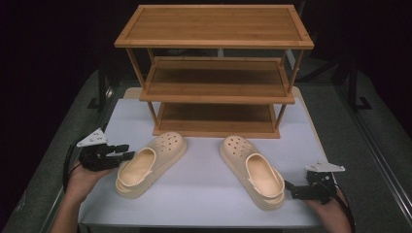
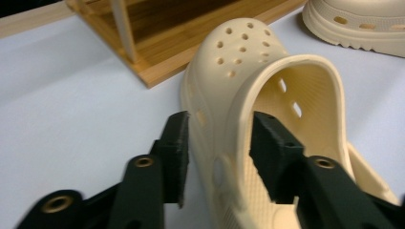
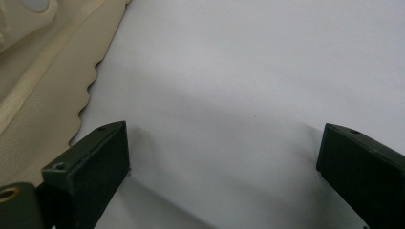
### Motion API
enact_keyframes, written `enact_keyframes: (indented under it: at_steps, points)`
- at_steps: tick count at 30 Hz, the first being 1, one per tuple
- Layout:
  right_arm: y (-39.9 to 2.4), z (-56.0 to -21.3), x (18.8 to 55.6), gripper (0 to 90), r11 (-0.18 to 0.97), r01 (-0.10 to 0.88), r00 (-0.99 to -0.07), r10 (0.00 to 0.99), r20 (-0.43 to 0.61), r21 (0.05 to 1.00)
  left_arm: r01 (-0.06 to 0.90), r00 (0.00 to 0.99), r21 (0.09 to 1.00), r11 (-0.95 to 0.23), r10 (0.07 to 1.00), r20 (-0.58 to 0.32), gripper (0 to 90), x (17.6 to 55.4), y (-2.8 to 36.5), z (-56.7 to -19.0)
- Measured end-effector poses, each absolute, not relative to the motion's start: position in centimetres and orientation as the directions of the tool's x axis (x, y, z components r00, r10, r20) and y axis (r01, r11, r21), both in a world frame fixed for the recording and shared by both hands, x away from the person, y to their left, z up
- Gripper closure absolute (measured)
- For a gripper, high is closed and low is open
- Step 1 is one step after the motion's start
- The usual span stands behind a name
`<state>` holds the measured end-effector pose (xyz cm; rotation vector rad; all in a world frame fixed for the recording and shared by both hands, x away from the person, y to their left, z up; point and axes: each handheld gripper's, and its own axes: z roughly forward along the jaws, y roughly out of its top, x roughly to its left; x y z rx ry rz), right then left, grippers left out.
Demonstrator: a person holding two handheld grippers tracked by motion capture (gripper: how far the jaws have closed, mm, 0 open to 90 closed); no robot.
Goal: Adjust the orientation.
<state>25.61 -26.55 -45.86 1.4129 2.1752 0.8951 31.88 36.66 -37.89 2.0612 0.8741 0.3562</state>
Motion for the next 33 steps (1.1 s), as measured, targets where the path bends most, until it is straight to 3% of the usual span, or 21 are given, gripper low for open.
enact_keyframes:
  at_steps: [9, 10, 11, 18, 25, 33]
  points:
    - [-26.5, -45.8, 25.6, 3.0, 0.288, 0.66, -0.41, 0.912, 0.011, 0.694, 0.525, 0.605, 0.775, -0.353, 0.795, -0.048, 27.5, 31.6, 39.9, -38.8]
    - [-26.5, -45.8, 25.6, 3.0, 0.288, 0.66, -0.41, 0.912, 0.011, 0.694, 0.535, 0.593, 0.768, -0.352, 0.804, -0.046, 27.5, 31.7, 40.1, -39.1]
    - [-26.5, -45.8, 25.6, 2.3, 0.289, 0.66, -0.406, 0.914, 0.005, 0.693, 0.547, 0.581, 0.76, -0.351, 0.813, -0.042, 18.7, 31.8, 40.3, -39.4]
    - [-26.5, -45.8, 25.6, 2.3, 0.288, 0.66, -0.406, 0.914, 0.007, 0.694, 0.62, 0.502, 0.702, -0.35, 0.865, -0.012, 2.1, 33.0, 40.5, -42.3]
    - [-26.5, -45.8, 25.6, 2.3, 0.289, 0.66, -0.408, 0.913, 0.008, 0.693, 0.638, 0.487, 0.668, -0.383, 0.872, 0.034, 0.0, 33.7, 40.3, -44.5]
    - [-26.5, -45.8, 25.7, 2.3, 0.288, 0.662, -0.408, 0.913, 0.01, 0.692, 0.629, 0.498, 0.684, -0.369, 0.867, 0.01, 0.0, 33.6, 40.5, -45.0]
